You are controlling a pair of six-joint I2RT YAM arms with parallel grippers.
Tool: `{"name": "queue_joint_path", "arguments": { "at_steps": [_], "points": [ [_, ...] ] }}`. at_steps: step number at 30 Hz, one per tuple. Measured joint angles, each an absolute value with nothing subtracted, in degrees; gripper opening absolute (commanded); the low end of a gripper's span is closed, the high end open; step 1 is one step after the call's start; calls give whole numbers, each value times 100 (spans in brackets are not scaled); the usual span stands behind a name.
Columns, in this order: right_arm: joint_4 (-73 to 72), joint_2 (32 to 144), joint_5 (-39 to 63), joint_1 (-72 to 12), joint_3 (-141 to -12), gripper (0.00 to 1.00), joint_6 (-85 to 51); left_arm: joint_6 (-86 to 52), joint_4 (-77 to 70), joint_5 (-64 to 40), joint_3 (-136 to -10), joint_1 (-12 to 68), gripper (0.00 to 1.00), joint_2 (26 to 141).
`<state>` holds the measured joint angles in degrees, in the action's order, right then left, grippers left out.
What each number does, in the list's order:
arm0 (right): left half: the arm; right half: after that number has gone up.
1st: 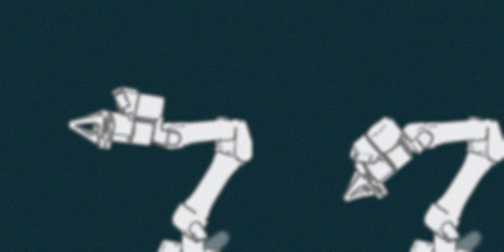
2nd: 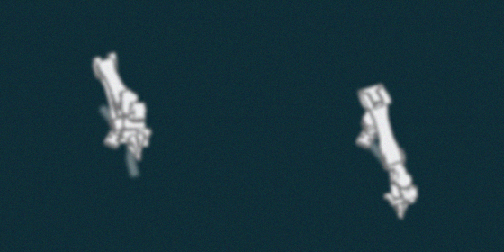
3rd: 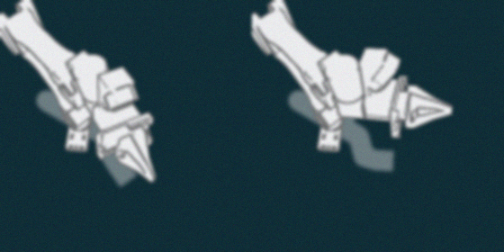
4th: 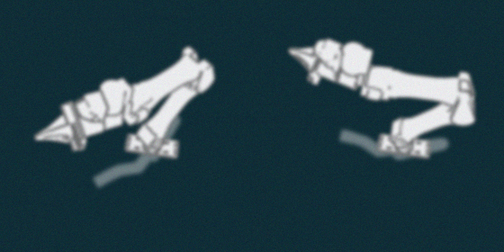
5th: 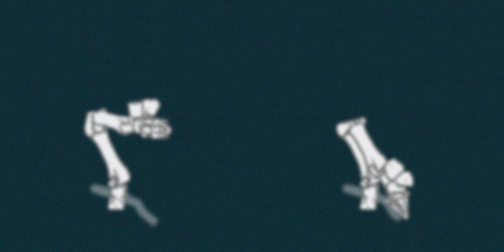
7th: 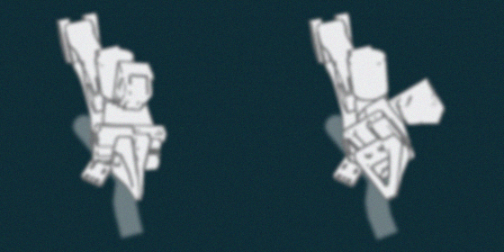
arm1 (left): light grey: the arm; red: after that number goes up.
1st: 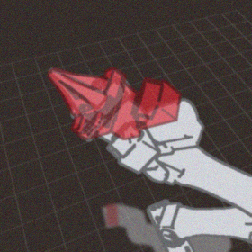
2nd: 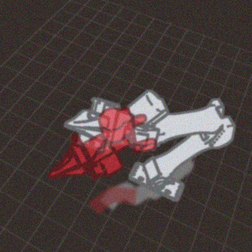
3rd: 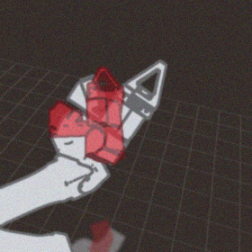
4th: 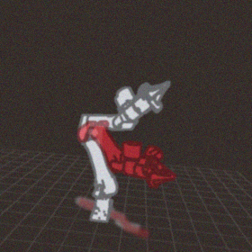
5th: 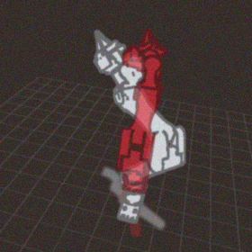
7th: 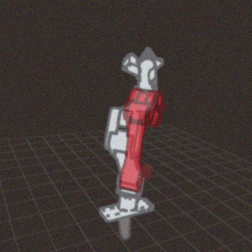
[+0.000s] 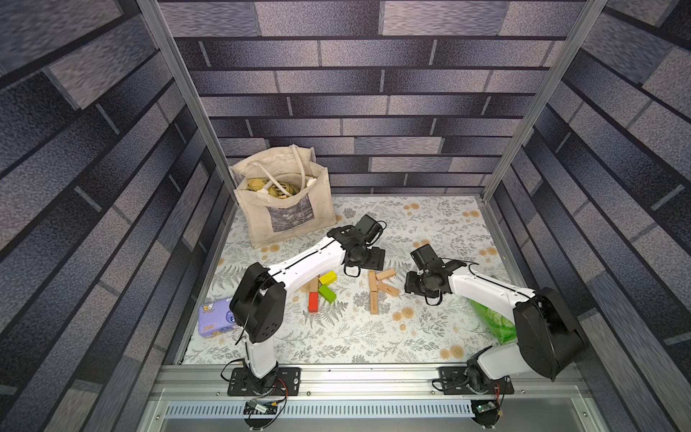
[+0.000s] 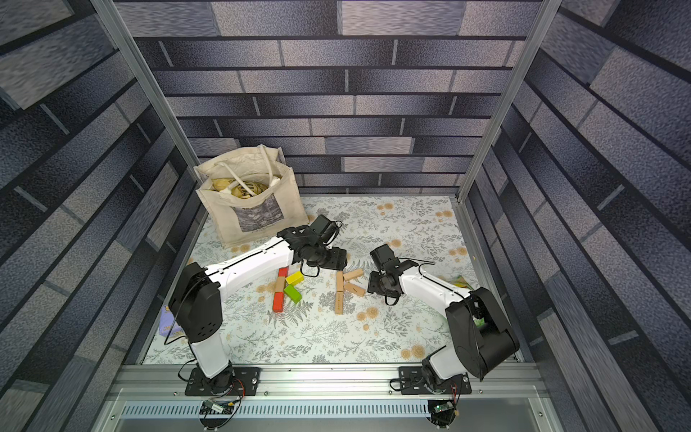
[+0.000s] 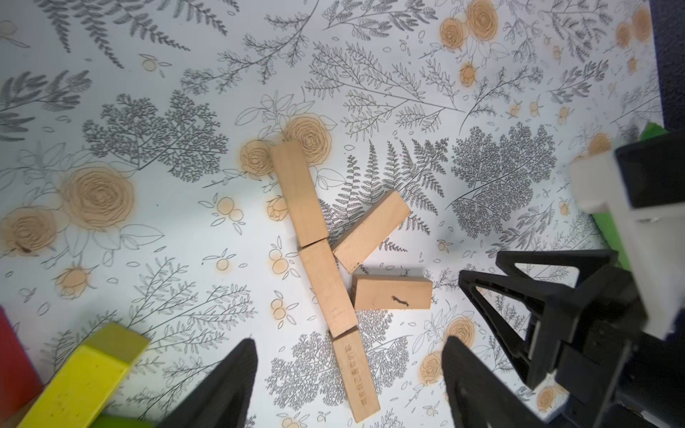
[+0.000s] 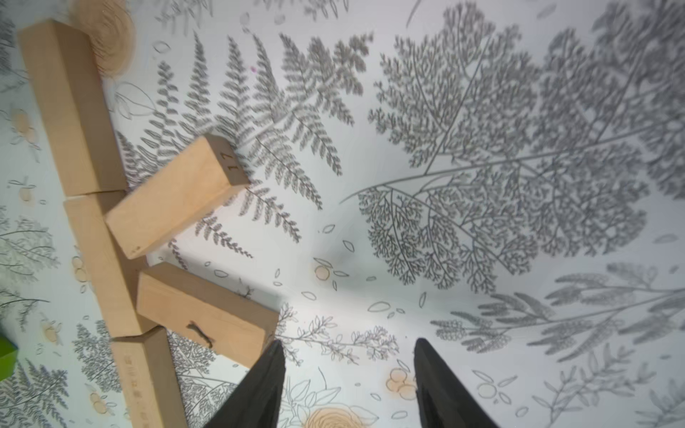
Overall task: Assemble the letter k with building blocks
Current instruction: Adjust the building block at the center of the board.
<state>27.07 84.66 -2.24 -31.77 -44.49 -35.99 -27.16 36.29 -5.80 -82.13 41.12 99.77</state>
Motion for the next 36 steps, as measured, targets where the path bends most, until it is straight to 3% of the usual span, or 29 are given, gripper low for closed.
{"name": "queue_joint_path", "arguments": {
  "at_steps": [2, 15, 36],
  "points": [
    [2703, 8517, -263, -3326, -4307, 53, -3756, -2674, 3564, -587, -7850, 3972, 100, 9633],
    [2545, 8530, -408, -3465, -4296, 56, -4270, -2547, 3573, -624, -7037, 3343, 100, 8689],
    [2543, 8823, -600, -3465, -4569, 58, -4283, -2550, 3551, -720, -6799, 3214, 100, 8643]
  ]
}}
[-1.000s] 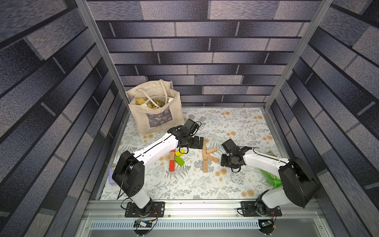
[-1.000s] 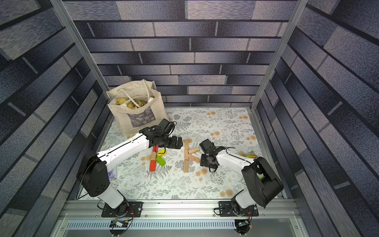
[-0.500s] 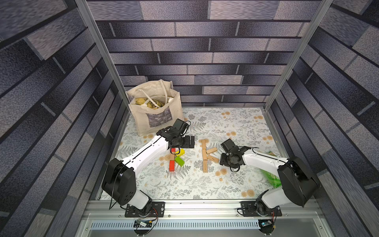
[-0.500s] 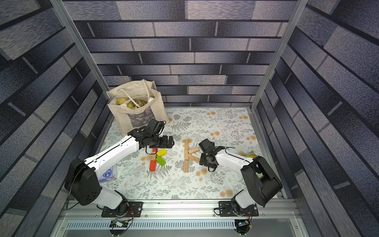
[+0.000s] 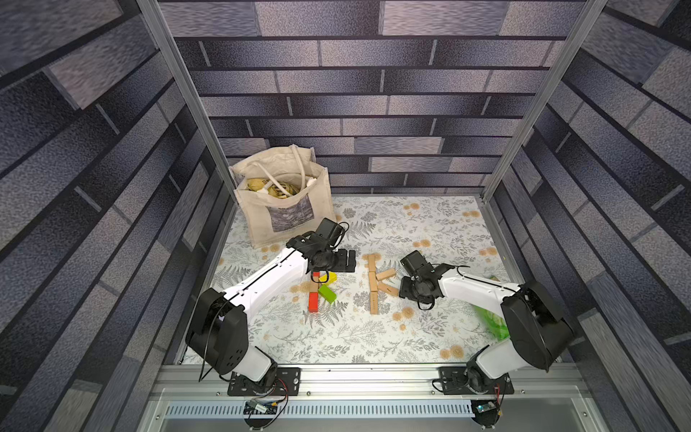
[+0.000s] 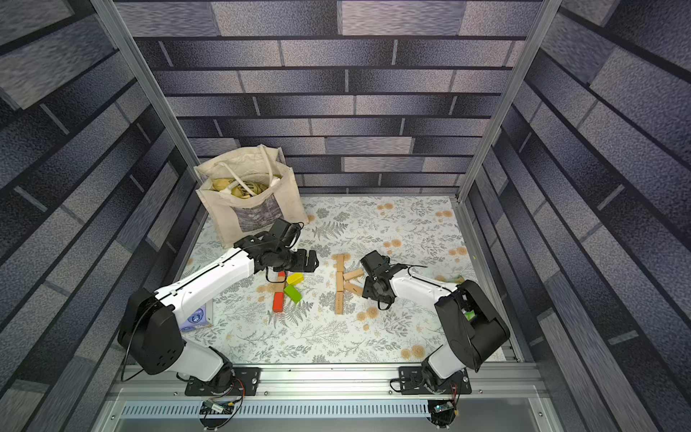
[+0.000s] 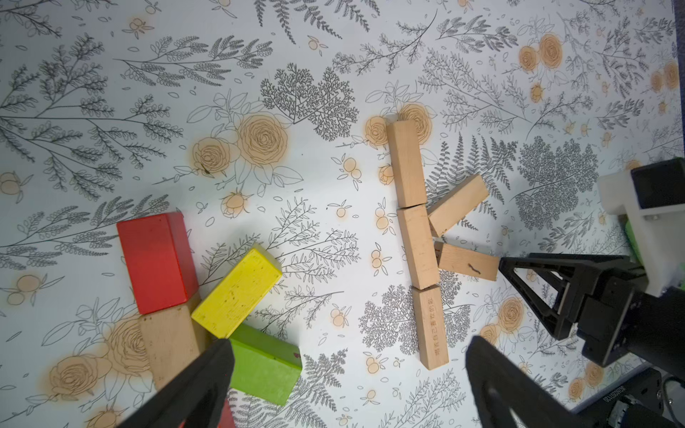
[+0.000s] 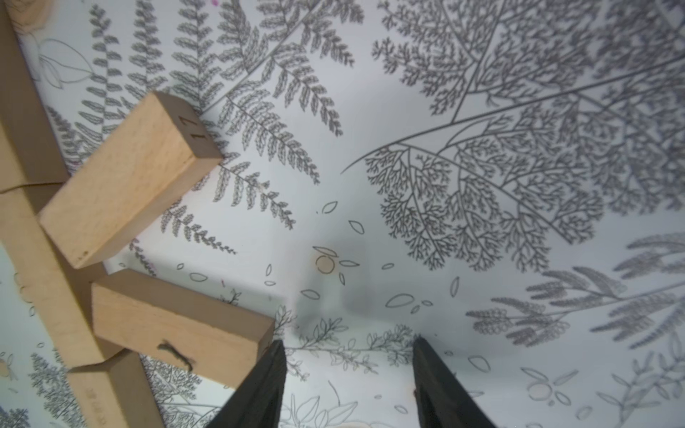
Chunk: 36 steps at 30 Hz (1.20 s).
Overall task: Assemble the letter k with building blocks
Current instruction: Adjust the building block at the center of the board.
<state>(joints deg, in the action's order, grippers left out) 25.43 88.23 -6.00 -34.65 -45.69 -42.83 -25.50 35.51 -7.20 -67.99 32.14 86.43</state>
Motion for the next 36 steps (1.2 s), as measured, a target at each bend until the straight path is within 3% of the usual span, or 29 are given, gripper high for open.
{"name": "queue_joint_path", "arguments": {
  "at_steps": [26, 33, 36],
  "points": [
    [2545, 8967, -679, -3465, -4720, 62, -4239, -2550, 3485, -731, -6635, 3214, 100, 8646],
    [2893, 8871, -1011, -3465, -4733, 70, -4191, -2550, 3468, -731, -6613, 3214, 100, 8646],
    [3433, 8486, -1306, -3465, -4873, 82, -4086, -2486, 3481, -729, -6613, 3197, 100, 8624]
  ]
}}
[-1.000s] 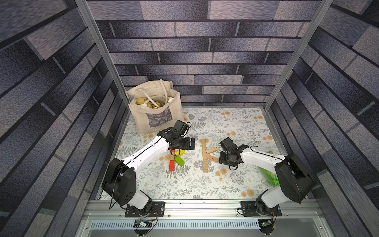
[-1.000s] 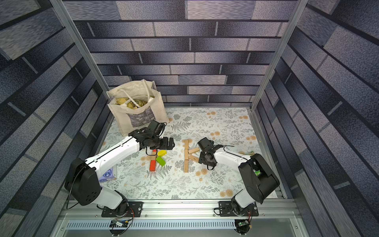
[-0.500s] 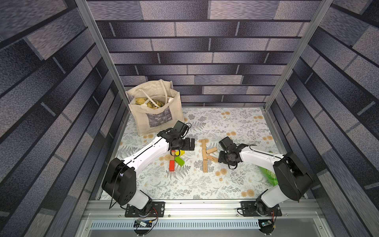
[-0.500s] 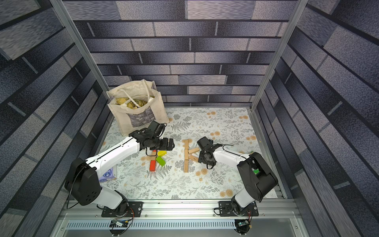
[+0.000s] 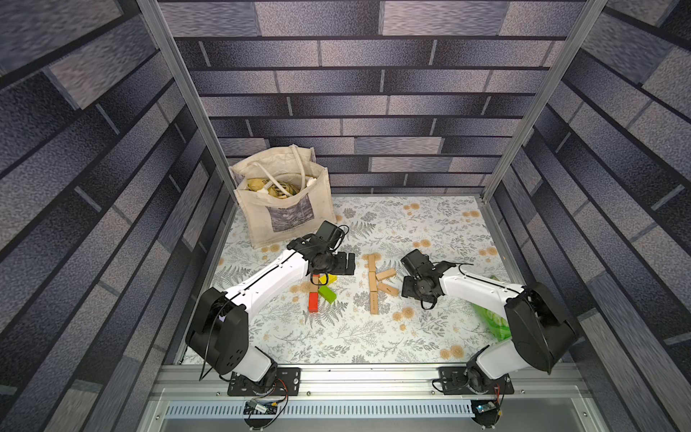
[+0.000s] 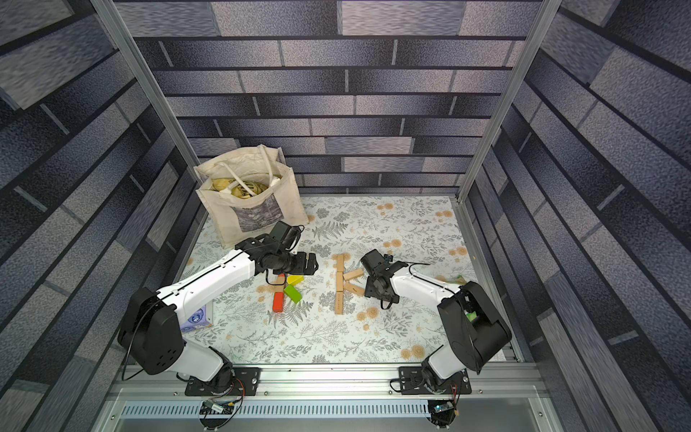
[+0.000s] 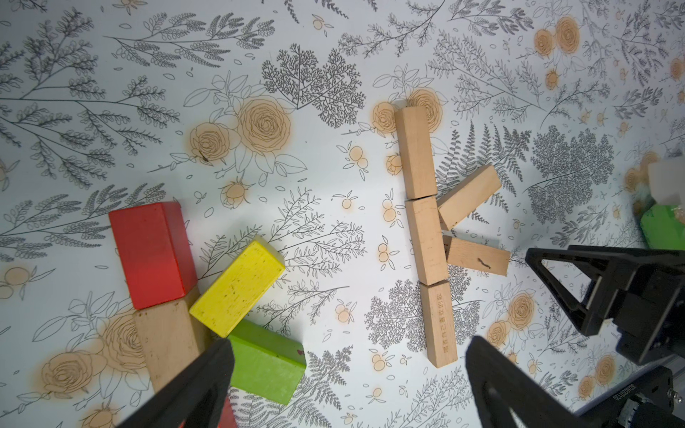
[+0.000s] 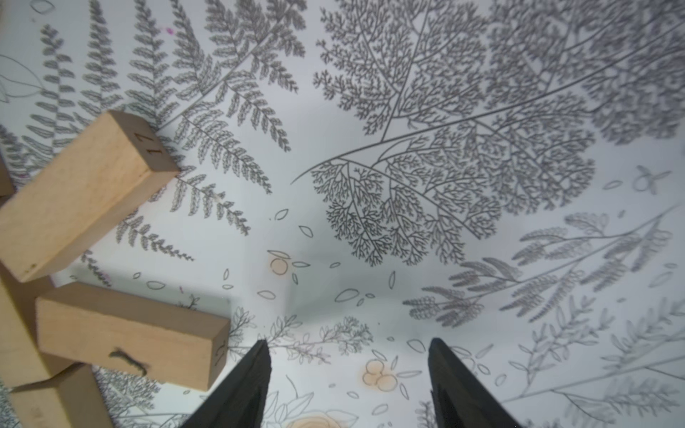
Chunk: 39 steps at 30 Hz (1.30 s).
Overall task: Assemble the letter k with building blocks
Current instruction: Adjust the building block at the center of the board, then reset both arms
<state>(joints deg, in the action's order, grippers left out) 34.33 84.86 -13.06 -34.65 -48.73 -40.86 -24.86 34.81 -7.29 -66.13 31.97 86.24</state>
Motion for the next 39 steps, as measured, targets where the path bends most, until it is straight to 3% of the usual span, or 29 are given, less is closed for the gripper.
{"name": "queue_joint_path", "arguments": {
  "at_steps": [2, 8, 13, 17, 25, 29, 35, 39],
  "points": [
    [3815, 8176, -1487, -3461, -5227, 99, -3938, -2375, 3531, -751, -6613, 3103, 100, 8519],
    [3911, 7603, -1514, -3354, -6095, 100, -3092, -1986, 3577, -672, -6281, 1822, 100, 7317],
    [2888, 6652, -1706, -3002, -4777, 100, -2244, -1551, 2749, 172, -4746, 377, 100, 5295],
    [1697, 6326, -2226, -2558, -3946, 100, -1238, -1219, 1393, 692, -3199, 189, 100, 4753],
    [-1472, 6851, -2672, -2287, -2519, 100, 191, -819, -1605, 1269, -1546, 156, 100, 6235],
    [-2974, 7185, -2462, -1885, -1723, 100, 399, -637, -2993, 1000, -1483, -126, 100, 6934],
    [-4346, 7865, -1999, -1483, -1693, 100, 744, -637, -4829, 346, -1758, -703, 100, 8495],
    [-5127, 8670, -1581, -661, -1747, 100, 416, -410, -4971, -30, -1894, -484, 100, 8884]
  ]
}}
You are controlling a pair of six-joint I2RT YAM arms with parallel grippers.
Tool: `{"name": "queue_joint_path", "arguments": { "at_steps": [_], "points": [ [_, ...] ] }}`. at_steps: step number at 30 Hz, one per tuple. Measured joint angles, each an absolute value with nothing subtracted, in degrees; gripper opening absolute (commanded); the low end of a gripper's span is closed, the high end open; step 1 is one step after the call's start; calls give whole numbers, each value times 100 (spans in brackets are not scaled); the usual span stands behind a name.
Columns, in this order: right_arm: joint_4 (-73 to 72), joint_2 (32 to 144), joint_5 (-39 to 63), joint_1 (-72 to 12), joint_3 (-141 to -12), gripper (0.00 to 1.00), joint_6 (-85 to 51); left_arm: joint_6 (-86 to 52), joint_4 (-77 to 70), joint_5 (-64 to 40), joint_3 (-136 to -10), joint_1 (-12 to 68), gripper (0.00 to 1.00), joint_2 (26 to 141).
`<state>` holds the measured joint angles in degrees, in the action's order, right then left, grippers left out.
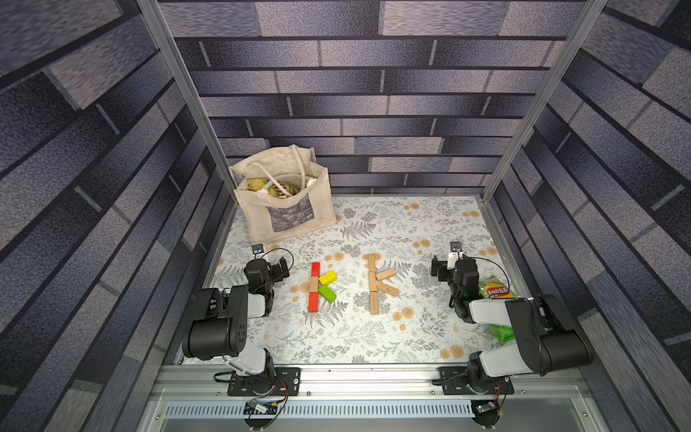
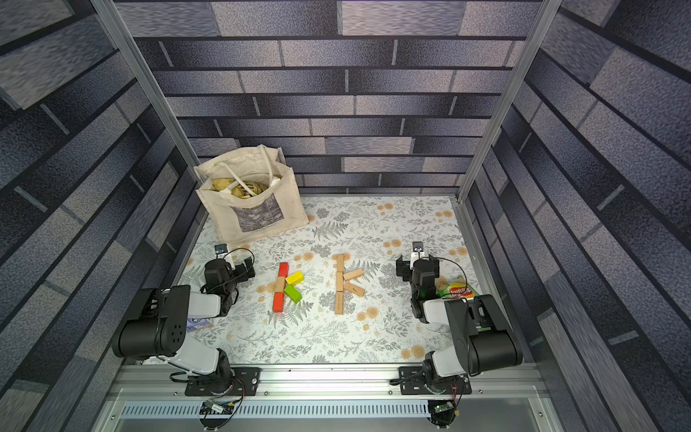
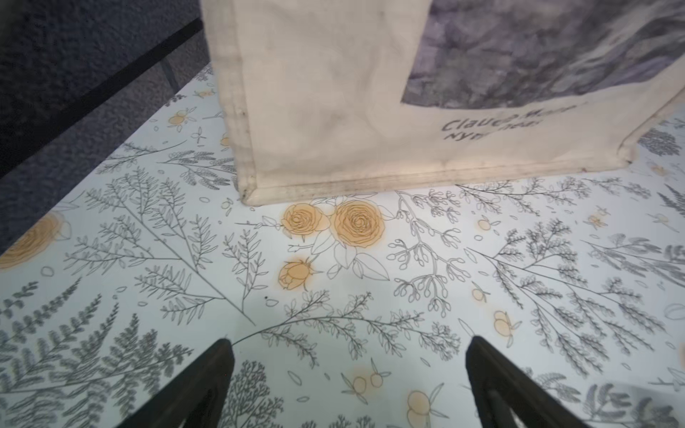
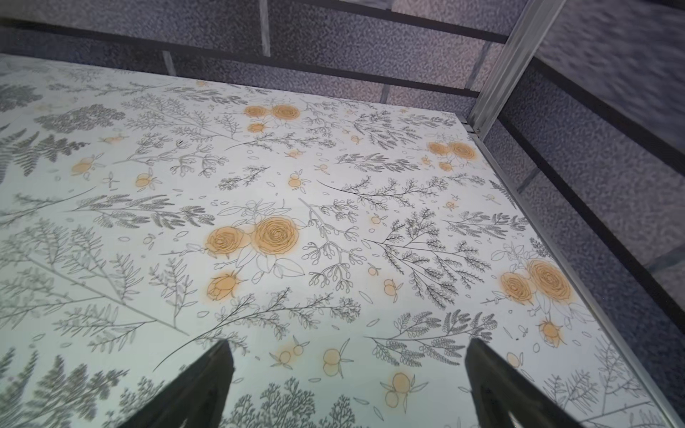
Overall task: Assemble the letter k with building blocks
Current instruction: Reset both arms
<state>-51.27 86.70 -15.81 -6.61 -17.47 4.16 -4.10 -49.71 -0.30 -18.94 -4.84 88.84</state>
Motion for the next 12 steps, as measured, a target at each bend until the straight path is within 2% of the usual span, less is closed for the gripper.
{"name": "queue_joint_path", "arguments": {
  "at_steps": [3, 12],
  "points": [
    [-4998, 8788, -1317, -355, -1881, 100, 255, -263, -5017, -158, -1962, -309, 100, 8873],
    [-5041, 8779, -989, -351, -1997, 100, 130, -250, -4838, 200, -2290, -276, 100, 8873]
  ]
}}
